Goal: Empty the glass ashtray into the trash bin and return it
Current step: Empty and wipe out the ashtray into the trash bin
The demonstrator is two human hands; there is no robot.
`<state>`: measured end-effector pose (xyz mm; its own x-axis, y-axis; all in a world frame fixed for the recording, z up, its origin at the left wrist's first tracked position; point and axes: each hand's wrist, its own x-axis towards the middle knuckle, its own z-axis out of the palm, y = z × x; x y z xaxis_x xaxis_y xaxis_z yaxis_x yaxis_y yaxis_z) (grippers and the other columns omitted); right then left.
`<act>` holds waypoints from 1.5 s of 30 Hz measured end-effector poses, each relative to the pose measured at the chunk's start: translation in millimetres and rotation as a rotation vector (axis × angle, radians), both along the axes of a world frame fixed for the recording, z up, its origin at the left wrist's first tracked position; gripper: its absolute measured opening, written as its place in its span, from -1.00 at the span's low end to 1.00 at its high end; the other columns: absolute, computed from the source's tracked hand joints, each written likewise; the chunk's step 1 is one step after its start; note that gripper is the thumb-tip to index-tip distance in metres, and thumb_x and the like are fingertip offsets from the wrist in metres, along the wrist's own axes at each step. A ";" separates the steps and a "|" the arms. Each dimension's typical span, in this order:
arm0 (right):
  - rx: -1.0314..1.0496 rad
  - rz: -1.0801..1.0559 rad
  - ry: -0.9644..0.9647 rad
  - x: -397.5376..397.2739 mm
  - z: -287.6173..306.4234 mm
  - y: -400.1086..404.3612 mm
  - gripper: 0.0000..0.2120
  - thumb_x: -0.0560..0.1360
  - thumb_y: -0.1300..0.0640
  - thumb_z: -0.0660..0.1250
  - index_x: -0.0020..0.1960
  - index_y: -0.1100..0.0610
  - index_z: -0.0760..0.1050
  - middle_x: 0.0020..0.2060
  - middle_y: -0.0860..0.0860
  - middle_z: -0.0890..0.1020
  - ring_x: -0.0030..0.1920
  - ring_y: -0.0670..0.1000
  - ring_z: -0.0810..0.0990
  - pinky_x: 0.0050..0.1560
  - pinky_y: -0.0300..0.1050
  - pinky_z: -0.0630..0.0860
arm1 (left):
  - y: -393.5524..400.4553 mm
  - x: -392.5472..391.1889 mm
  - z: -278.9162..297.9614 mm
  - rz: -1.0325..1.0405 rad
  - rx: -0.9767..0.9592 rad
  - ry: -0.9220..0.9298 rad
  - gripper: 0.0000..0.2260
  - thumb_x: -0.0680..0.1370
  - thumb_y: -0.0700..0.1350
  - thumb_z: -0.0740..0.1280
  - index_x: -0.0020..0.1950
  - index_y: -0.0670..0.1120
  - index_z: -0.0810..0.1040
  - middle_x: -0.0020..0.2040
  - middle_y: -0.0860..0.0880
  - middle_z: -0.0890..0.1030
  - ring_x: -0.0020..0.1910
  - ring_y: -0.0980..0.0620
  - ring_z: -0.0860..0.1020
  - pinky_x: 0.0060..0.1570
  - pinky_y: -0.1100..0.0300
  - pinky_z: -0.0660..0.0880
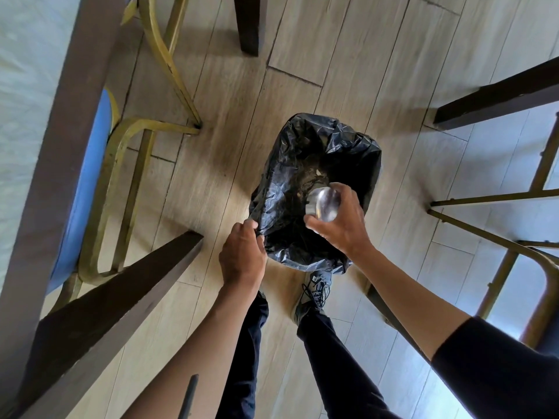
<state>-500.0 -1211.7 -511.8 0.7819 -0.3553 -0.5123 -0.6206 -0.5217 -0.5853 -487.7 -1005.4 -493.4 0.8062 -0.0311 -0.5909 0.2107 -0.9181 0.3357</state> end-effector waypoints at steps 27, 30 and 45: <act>0.785 -0.819 0.149 10.8 18.7 5.5 -0.58 0.40 -0.01 0.49 0.21 0.09 0.55 0.05 0.09 0.67 0.03 0.08 0.66 -0.01 0.03 0.64 | -1.9 -0.4 0.7 0.001 0.030 0.001 -0.77 0.62 -0.11 0.31 0.28 -0.06 0.49 0.14 -0.09 0.59 0.07 -0.11 0.60 -0.18 0.14 0.35; 1.106 -1.031 0.122 5.5 25.6 -3.0 -0.48 0.44 -0.06 0.41 0.35 0.11 0.56 0.14 0.15 0.67 0.13 0.18 0.64 0.22 0.14 0.51 | -3.2 -1.6 -0.7 0.010 0.021 0.004 -0.77 0.62 -0.12 0.31 0.27 -0.07 0.49 0.13 -0.10 0.59 0.07 -0.12 0.59 -0.18 0.11 0.38; 0.719 -0.581 0.142 6.7 22.6 1.5 -0.40 0.38 -0.14 0.52 0.35 0.03 0.51 0.20 0.09 0.63 0.12 0.09 0.61 0.00 -0.03 0.59 | -2.1 -3.0 -3.3 -0.003 0.012 0.003 -0.76 0.61 -0.11 0.32 0.27 -0.07 0.49 0.13 -0.10 0.58 0.06 -0.13 0.59 -0.14 0.02 0.49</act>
